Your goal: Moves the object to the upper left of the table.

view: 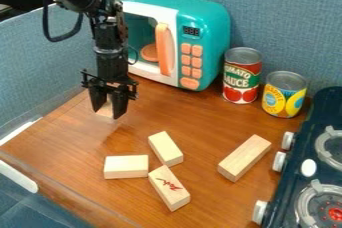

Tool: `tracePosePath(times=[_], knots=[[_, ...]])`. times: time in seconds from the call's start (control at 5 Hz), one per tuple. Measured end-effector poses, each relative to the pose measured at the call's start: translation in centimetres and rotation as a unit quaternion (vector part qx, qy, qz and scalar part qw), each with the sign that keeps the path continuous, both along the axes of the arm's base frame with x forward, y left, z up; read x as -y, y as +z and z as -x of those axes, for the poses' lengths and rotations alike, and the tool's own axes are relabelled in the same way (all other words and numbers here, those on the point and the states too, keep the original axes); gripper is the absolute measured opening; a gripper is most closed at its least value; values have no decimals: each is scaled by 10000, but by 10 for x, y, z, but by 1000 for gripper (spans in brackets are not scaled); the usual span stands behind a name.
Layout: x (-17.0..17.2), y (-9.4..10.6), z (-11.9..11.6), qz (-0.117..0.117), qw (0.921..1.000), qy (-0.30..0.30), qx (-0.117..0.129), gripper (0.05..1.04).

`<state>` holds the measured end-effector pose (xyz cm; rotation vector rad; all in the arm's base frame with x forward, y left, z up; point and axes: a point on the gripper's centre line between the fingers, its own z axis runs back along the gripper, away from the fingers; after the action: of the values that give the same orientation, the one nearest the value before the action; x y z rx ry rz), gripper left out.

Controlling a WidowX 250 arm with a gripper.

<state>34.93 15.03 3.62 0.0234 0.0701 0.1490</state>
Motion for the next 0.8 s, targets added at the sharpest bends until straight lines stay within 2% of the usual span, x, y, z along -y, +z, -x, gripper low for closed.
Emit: tracePosePath(times=[0.2, 0.4, 0.6, 0.8], knots=[[1, -18, 0, 99, 9997, 9, -208, 553], [1, -25, 0, 124, 9996, 16, -272, 553], [0, -25, -1, 95, 9997, 26, -217, 602], [0, -26, -1, 81, 9998, -12, -191, 719]])
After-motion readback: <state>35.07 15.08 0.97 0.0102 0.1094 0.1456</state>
